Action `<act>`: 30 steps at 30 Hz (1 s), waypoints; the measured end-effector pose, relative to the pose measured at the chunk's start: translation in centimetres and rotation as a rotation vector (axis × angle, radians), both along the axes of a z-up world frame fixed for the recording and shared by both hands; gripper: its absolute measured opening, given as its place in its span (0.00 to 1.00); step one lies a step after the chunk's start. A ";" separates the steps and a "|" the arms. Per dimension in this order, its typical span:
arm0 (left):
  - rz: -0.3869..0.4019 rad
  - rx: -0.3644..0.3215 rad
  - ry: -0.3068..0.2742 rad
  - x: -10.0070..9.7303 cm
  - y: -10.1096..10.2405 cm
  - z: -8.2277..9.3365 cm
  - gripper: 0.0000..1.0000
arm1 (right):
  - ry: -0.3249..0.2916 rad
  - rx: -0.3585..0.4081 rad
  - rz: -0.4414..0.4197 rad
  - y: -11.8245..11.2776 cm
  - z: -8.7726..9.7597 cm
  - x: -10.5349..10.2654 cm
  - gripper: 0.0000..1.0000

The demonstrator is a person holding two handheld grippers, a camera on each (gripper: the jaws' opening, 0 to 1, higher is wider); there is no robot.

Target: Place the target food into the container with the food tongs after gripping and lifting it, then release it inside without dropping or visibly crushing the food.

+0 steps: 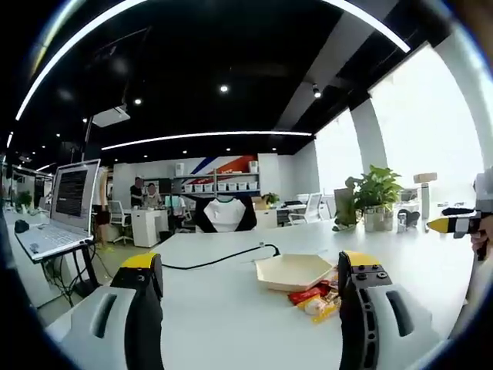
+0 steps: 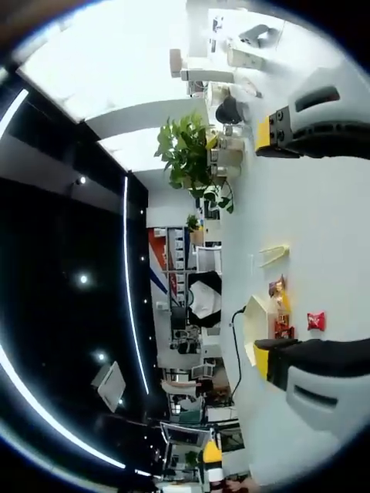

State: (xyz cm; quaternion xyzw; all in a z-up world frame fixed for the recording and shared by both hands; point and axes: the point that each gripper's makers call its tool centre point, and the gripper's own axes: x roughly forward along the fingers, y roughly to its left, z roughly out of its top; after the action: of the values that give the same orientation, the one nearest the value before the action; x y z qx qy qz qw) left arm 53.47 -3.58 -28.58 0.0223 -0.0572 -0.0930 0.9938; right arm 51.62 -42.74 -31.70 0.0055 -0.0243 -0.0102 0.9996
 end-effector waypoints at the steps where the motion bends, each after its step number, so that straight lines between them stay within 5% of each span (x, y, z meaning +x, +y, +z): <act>1: 0.003 0.005 0.005 0.0 0.1 -0.1 1.00 | -0.001 -0.001 0.001 0.0 0.0 0.0 0.99; 8: 0.013 0.003 -0.002 0.1 0.5 0.2 1.00 | 0.011 -0.068 -0.009 0.2 0.7 0.0 0.99; 12: 0.012 0.005 -0.004 0.1 0.5 0.3 1.00 | 0.028 -0.011 -0.013 0.4 0.5 0.3 0.99; 30: 0.008 0.015 0.008 0.0 0.4 0.0 1.00 | 0.008 -0.015 0.008 0.7 1.1 0.2 0.99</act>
State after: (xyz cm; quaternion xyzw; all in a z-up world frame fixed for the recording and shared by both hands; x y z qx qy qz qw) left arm 53.48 -3.19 -28.63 0.0294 -0.0526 -0.0895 0.9942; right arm 51.81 -42.08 -30.58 -0.0021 -0.0205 -0.0062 0.9998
